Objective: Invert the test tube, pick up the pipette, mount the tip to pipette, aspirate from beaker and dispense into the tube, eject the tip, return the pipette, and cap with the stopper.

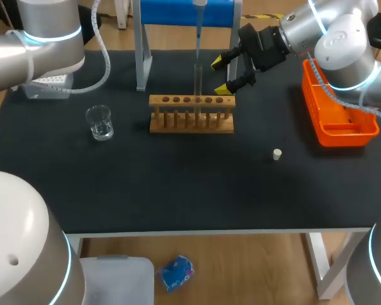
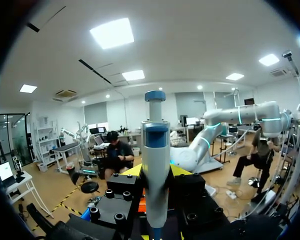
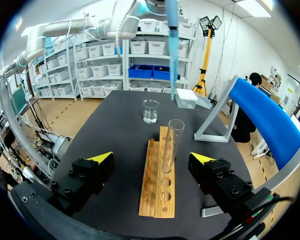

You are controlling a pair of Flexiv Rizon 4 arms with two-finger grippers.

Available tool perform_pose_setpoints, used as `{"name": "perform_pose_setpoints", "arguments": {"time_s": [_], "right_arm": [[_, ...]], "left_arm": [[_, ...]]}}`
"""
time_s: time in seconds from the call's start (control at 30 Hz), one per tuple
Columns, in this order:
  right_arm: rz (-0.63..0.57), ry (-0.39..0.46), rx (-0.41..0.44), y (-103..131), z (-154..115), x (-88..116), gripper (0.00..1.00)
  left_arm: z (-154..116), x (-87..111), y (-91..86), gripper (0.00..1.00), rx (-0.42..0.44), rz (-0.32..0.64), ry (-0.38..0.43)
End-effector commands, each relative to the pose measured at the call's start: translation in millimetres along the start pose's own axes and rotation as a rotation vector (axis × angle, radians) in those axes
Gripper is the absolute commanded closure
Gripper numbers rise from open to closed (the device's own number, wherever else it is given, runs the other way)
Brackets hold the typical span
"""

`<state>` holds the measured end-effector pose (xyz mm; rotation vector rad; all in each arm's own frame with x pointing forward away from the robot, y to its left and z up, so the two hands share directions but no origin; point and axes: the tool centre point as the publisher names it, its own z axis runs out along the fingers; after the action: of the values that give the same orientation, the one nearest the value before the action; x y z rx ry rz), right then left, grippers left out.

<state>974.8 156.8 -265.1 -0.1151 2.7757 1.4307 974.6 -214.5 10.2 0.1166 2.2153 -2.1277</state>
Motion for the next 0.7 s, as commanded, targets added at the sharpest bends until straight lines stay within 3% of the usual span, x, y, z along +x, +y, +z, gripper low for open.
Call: {"name": "perform_pose_setpoints", "arguments": {"time_s": [0.03,0.7], "right_arm": [[0.0,0.003,0.003,0,0,-1,0.0],[0.0,0.003,0.003,0,0,-1,0.0]], "left_arm": [[0,-8.4,6.0,1.0,0.006,0.001,0.007],[-3,-16.6,29.4,1.0,0.016,-0.03,0.006]]}}
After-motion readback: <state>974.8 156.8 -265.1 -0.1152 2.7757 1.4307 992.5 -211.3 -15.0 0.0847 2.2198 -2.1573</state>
